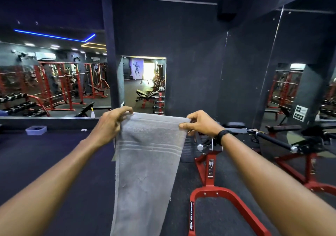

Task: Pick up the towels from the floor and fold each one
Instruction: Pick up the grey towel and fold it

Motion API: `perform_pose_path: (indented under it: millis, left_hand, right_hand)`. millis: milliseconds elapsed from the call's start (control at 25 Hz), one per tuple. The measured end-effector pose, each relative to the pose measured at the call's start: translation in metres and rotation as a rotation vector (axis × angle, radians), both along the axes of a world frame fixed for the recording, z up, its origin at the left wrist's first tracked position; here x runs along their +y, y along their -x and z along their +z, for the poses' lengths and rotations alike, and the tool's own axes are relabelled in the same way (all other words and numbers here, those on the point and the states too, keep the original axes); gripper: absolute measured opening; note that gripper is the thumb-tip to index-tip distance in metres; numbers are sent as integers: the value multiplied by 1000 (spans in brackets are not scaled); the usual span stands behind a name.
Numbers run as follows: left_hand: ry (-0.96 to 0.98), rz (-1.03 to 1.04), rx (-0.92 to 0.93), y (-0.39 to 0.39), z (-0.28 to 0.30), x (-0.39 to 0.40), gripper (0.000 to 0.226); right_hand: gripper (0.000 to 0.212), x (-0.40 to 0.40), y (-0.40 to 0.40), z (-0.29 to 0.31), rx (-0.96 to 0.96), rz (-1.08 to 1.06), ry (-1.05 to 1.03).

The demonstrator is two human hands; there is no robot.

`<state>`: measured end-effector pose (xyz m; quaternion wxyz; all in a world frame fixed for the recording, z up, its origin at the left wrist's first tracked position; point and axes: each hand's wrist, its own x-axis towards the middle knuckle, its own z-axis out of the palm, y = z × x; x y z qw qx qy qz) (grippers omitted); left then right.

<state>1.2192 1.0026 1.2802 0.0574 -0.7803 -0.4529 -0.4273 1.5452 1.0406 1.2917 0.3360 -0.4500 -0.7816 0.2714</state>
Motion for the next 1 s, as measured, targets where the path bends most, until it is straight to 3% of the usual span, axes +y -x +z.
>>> perform_pose_path:
  millis: [80,240,320,480,640,720,840,880,920,1000]
  left_hand:
    - [37,22,10,5,4,1,37]
    - [108,172,114,16,6,3,9]
    - [177,212,103,22,3,3,7]
    - [346,176,-136,23,-5,-3,9]
    - [382,153,-448,9,-14,-7,20]
    - [432,176,-414,7,-21,-4,17]
    - [741,143,-205,-4,-21,-9,23]
    - [764,96,-206,-11,-12,-9,27]
    - [705,37,-323,-19,4,-7,30]
    - [525,-168,-784,-37,38,-10,24]
  right_hand:
    - [25,0,2,0,43,-37,-28]
    - [25,-1,8,-6,116,-61,-92]
    - [24,-4,9,-8,88,-40,-107]
    - [19,-8,-2,-7,10,6,-72]
    - [24,1,-9,-14,168,41,-47]
    - [32,3,-14,-23,185,51,2]
    - [48,-8,-22,-25,-27,107,208]
    - [54,-11,-26,-16,-58,130,239]
    - [56,-9,-30,-2,20,132,226]
    - [52,-10,-34,37,378,153,152]
